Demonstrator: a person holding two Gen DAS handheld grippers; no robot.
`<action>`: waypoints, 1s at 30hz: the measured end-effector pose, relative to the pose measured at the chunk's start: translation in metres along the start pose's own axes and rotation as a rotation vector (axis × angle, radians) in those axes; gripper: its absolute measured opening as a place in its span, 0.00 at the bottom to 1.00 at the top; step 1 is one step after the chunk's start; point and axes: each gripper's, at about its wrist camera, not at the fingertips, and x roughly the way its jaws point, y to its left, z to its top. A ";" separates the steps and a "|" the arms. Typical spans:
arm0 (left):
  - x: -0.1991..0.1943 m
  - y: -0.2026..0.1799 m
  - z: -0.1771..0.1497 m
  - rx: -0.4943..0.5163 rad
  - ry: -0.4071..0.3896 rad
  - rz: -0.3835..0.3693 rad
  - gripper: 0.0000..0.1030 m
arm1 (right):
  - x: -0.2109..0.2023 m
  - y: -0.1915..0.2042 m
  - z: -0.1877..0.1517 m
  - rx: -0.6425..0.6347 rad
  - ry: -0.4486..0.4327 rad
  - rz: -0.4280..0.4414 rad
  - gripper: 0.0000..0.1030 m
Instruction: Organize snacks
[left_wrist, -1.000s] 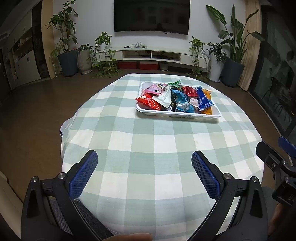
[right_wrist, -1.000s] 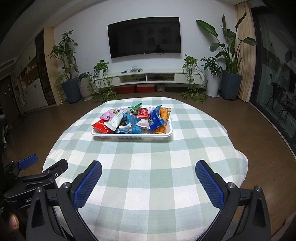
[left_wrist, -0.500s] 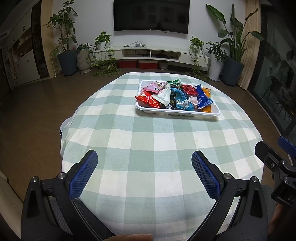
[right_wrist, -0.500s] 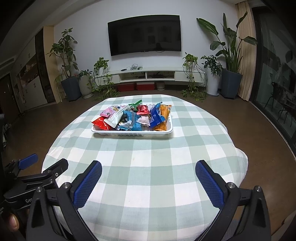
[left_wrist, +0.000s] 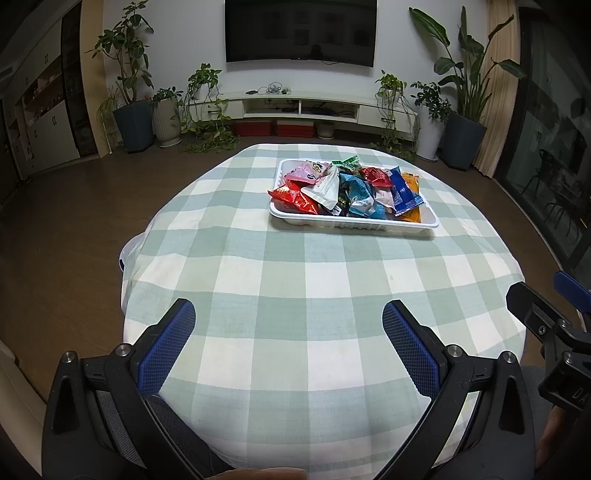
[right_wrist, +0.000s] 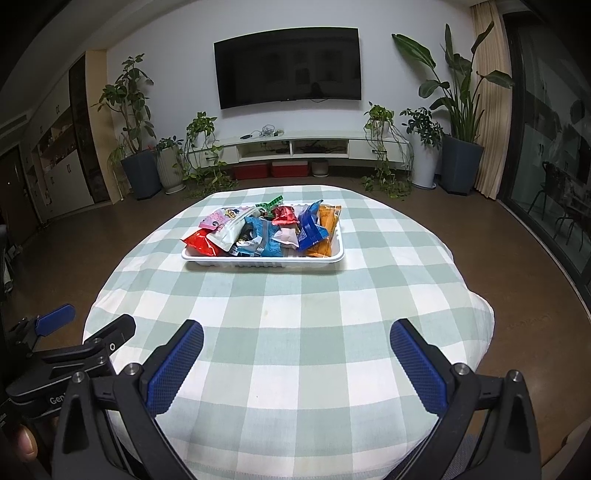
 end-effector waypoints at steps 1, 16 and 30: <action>0.000 0.000 -0.001 0.001 0.001 -0.001 1.00 | 0.000 0.000 -0.002 0.001 0.002 -0.001 1.00; 0.000 0.001 -0.005 0.001 0.001 0.005 1.00 | 0.001 -0.006 -0.011 0.012 0.034 -0.012 1.00; 0.000 0.000 -0.004 0.002 0.001 0.005 1.00 | 0.000 -0.007 -0.012 0.013 0.036 -0.013 1.00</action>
